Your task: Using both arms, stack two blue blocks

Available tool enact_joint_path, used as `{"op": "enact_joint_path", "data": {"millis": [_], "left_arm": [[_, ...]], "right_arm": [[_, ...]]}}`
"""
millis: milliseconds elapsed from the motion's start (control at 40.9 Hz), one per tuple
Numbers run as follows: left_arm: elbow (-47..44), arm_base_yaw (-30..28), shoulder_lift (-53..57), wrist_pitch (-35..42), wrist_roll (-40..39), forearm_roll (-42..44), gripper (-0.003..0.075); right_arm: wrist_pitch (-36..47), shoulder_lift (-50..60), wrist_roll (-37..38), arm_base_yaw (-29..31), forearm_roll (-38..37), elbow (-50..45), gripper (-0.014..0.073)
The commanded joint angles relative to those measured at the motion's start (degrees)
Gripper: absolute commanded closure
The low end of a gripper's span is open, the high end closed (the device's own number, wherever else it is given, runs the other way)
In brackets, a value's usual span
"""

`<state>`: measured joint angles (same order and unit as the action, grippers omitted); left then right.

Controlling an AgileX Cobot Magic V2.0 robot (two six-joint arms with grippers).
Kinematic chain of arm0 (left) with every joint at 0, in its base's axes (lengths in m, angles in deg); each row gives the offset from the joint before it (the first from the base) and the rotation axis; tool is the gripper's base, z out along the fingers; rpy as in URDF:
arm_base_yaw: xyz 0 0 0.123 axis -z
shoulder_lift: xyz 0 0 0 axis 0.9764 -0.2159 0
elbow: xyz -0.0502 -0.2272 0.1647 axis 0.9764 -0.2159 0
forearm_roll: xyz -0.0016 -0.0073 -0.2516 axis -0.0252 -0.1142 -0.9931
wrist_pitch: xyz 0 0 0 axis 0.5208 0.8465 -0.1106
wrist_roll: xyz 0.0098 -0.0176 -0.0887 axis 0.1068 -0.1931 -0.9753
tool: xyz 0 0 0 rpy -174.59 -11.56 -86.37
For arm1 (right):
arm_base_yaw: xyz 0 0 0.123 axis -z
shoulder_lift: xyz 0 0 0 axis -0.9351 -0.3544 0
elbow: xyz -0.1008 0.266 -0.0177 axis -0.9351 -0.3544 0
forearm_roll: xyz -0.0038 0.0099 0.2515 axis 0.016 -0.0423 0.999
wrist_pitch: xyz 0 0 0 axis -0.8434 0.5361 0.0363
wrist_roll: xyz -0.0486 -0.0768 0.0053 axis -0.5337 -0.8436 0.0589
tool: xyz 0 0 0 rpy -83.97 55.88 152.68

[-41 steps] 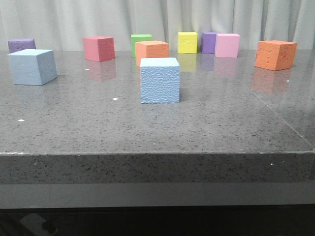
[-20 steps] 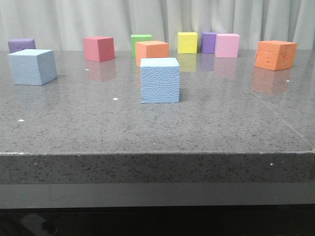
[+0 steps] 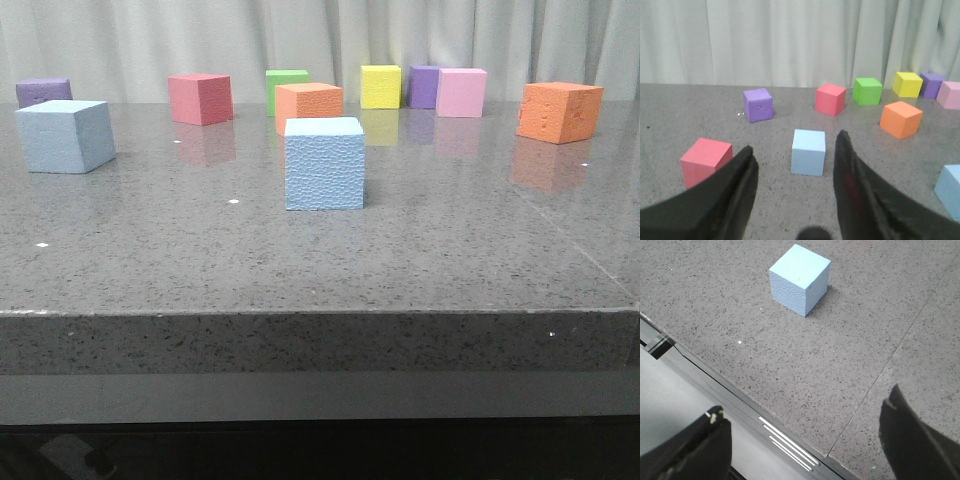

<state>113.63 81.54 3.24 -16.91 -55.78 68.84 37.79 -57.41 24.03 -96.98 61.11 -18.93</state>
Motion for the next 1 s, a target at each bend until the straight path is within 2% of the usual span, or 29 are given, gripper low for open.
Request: {"op": "enact_joint_path", "data": {"millis": [0,122,220,342,636,880,978], "left_arm": [[1.35,-0.17,-1.22,7.43,-0.12,-0.8,0.0338],[1.88,-0.17,-3.84,7.79,-0.12,-0.8,0.0205],[3.97,-0.17,-8.03,7.14,-0.12,0.55,0.0153],[8.3,-0.17,-15.17,6.64,-0.12,2.96,0.0153],[22.0,-0.17,-34.95,1.34,-0.12,2.7,0.0153],[30.74,4.66,-49.42,0.59,2.75,2.84,0.0153],[34.19,4.94,-55.0,-0.68,2.75,2.84,0.0153]], "right_arm": [[3.35,0.48,-0.55,0.33,0.49,1.45,-0.0014],[3.35,0.48,-0.55,0.33,0.49,1.45,-0.0014],[3.35,0.48,-0.55,0.33,0.49,1.45,-0.0014],[3.35,0.48,-0.55,0.33,0.49,1.45,-0.0014],[3.35,0.48,-0.55,0.33,0.49,1.45,-0.0014],[3.35,0.48,-0.55,0.33,0.49,1.45,-0.0014],[3.35,0.48,-0.55,0.33,0.49,1.45,-0.0014]]}}
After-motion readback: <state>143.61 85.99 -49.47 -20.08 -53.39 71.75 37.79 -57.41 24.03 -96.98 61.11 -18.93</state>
